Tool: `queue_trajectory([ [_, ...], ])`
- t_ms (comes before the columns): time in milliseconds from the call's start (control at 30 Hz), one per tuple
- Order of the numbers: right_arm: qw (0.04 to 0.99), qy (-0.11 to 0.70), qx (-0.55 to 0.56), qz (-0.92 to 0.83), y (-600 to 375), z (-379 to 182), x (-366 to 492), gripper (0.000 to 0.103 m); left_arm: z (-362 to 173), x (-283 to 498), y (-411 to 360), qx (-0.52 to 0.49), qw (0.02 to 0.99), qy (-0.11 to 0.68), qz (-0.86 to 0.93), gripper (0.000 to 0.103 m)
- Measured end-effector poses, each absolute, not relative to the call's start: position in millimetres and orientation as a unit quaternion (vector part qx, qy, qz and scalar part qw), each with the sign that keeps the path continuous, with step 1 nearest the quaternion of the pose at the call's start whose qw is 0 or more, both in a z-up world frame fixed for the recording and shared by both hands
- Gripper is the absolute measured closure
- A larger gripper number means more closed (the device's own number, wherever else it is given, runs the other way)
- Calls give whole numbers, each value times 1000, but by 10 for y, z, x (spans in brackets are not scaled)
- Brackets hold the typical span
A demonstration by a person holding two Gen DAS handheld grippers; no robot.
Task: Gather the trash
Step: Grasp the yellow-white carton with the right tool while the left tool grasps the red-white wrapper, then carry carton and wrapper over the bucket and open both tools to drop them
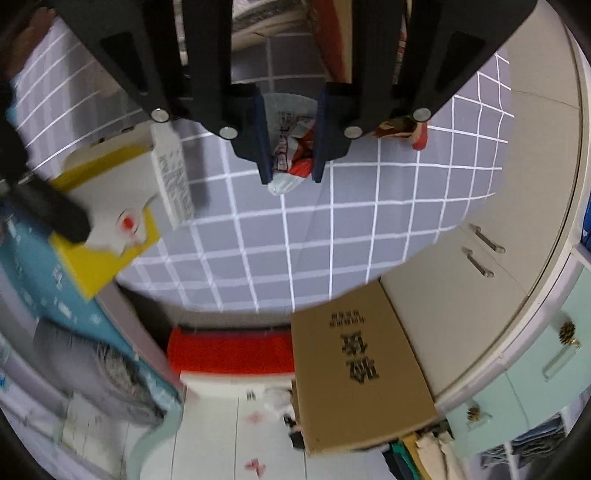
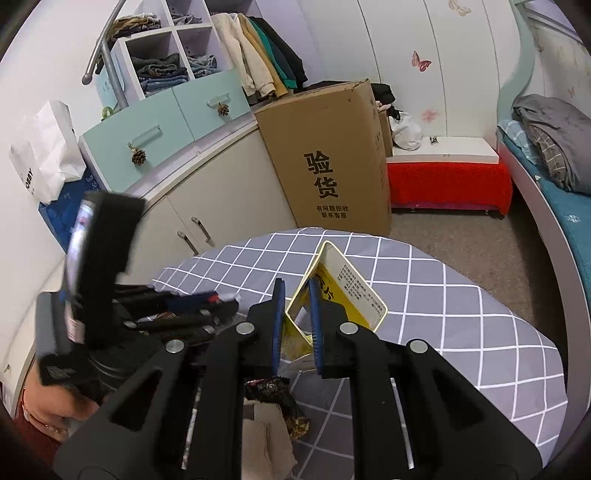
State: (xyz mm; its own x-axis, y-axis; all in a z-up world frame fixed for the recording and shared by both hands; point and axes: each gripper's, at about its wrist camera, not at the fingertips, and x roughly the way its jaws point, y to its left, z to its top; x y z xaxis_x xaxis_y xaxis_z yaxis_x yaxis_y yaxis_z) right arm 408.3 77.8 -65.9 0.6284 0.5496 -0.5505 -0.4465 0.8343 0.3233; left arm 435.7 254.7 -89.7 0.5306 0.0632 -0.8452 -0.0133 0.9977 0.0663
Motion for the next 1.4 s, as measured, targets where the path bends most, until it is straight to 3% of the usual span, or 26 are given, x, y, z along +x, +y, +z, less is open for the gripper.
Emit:
queue_trajectory([
  [367, 921, 279, 101, 254, -36, -229, 3507, 90, -175, 3784, 1768, -21, 912, 409, -40, 82],
  [667, 945, 251, 130, 163, -1446, -306, 2681, 90, -246, 3303, 285, -17, 908, 394, -141, 82],
  [867, 949, 267, 149, 75, -2389, -740, 2173, 90, -772, 3089, -892, -6, 870, 439, -225, 82],
  [1067, 931, 323, 172, 1, -3057, -1535, 1929, 90, -1581, 2928, -1762, 11, 831, 489, -266, 82],
  [1400, 883, 391, 257, -33, -3486, -2727, 2139, 86, -2831, 3131, -2104, 12, 790, 568, -230, 82],
])
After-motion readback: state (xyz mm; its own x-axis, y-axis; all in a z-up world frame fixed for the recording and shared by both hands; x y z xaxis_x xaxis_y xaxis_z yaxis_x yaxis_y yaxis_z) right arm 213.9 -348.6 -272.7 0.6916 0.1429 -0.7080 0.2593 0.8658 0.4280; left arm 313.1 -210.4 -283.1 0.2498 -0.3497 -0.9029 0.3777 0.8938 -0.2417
